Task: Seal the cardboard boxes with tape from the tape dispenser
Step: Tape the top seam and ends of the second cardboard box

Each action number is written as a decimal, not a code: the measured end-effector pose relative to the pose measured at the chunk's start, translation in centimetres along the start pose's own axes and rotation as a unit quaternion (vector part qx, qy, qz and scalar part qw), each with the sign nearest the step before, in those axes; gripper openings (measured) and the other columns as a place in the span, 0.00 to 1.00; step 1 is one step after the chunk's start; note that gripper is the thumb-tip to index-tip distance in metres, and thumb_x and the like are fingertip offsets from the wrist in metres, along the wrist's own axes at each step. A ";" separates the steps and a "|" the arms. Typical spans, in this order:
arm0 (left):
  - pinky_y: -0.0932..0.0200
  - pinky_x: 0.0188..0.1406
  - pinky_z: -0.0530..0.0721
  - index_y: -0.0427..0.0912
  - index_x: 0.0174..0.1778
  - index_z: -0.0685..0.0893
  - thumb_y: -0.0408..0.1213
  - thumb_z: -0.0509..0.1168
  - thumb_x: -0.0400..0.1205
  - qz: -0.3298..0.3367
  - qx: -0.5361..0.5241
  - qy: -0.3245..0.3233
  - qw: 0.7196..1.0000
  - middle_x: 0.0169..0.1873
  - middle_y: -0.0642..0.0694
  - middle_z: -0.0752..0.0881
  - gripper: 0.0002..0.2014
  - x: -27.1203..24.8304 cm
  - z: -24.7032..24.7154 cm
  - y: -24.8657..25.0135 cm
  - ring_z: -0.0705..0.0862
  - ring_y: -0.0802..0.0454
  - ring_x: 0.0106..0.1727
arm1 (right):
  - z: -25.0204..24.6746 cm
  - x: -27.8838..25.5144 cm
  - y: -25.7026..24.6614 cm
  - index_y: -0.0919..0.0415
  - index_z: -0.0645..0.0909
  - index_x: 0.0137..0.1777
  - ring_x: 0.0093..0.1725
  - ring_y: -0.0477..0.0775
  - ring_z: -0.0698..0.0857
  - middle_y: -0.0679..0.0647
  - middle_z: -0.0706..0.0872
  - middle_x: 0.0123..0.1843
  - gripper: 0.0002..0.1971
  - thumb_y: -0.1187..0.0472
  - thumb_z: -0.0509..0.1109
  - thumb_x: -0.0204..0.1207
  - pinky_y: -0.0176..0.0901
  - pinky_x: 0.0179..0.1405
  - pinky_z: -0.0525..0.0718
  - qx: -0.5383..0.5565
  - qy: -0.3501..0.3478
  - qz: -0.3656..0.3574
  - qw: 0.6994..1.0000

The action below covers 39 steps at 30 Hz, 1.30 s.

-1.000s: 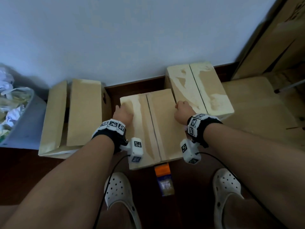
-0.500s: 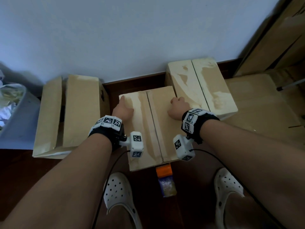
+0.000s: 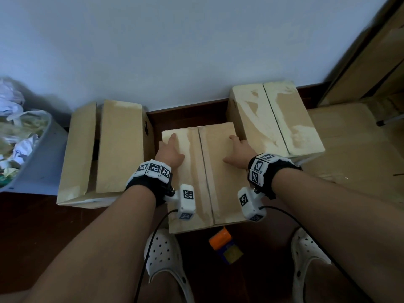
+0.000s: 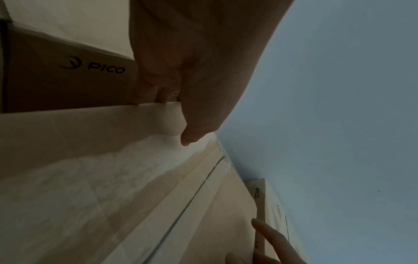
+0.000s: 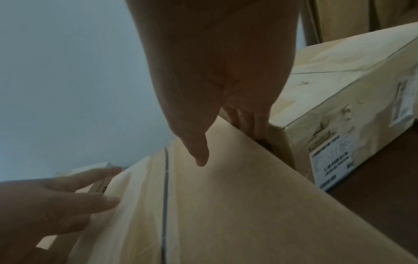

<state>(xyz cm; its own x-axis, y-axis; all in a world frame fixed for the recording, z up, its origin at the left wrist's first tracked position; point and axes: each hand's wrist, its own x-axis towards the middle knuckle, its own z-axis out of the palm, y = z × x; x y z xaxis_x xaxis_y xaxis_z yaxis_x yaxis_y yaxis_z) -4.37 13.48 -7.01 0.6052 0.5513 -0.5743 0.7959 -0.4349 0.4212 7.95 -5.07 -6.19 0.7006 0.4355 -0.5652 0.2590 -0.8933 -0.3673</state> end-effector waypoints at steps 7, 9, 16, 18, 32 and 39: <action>0.44 0.71 0.72 0.63 0.83 0.43 0.49 0.60 0.85 0.017 0.023 -0.004 1.000 0.83 0.33 0.44 0.37 0.7 0.0 0.4 0.70 0.31 0.75 | 0.0 1.1 -0.3 0.45 0.44 0.85 0.67 0.67 0.77 0.66 0.67 0.76 0.44 0.49 0.71 0.77 0.54 0.62 0.79 -0.019 -0.007 -0.040 0.999; 0.45 0.70 0.72 0.64 0.83 0.44 0.51 0.59 0.85 0.014 0.014 -0.001 1.000 0.83 0.33 0.47 0.36 1.0 -0.1 0.5 0.70 0.32 0.75 | 0.2 1.3 -0.3 0.43 0.44 0.84 0.66 0.66 0.79 0.66 0.71 0.74 0.44 0.47 0.70 0.76 0.53 0.60 0.80 -0.015 -0.001 -0.041 0.999; 0.42 0.67 0.76 0.69 0.81 0.48 0.67 0.64 0.75 0.005 0.053 0.031 0.998 0.83 0.34 0.47 0.42 0.8 1.2 0.7 0.71 0.30 0.74 | 0.6 1.6 0.0 0.34 0.46 0.83 0.74 0.66 0.73 0.66 0.66 0.80 0.47 0.41 0.73 0.71 0.53 0.65 0.77 0.000 0.007 -0.052 0.999; 0.41 0.66 0.76 0.71 0.81 0.46 0.68 0.66 0.73 0.003 0.060 0.031 0.998 0.83 0.33 0.46 0.45 0.7 1.3 0.8 0.72 0.29 0.73 | 0.6 1.6 0.1 0.33 0.46 0.83 0.74 0.66 0.72 0.67 0.64 0.80 0.48 0.39 0.73 0.70 0.53 0.65 0.77 -0.008 0.005 -0.057 0.998; 0.39 0.64 0.80 0.72 0.80 0.43 0.66 0.70 0.71 -0.014 0.137 0.038 0.990 0.81 0.31 0.36 0.49 0.0 2.6 2.0 0.69 0.26 0.74 | 1.4 1.0 -1.0 0.29 0.41 0.81 0.70 0.74 0.75 0.75 0.46 0.82 0.53 0.29 0.73 0.63 0.56 0.58 0.83 -0.120 -0.012 -0.052 0.991; 0.41 0.61 0.80 0.72 0.80 0.44 0.68 0.67 0.72 -0.018 0.174 0.057 0.983 0.81 0.29 0.36 0.47 -0.3 3.2 2.4 0.66 0.26 0.75 | 2.3 1.3 -1.4 0.31 0.39 0.81 0.62 0.72 0.81 0.76 0.45 0.82 0.56 0.29 0.75 0.61 0.55 0.52 0.85 -0.154 0.016 -0.034 0.987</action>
<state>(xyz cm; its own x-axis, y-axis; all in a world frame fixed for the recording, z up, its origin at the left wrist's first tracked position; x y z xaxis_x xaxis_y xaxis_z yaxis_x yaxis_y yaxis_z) -2.72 9.96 -8.05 0.5913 0.6374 -0.4941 0.7741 -0.6205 0.1259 6.96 -2.97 -8.08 0.6938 0.4972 -0.5210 0.4929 -0.8553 -0.1598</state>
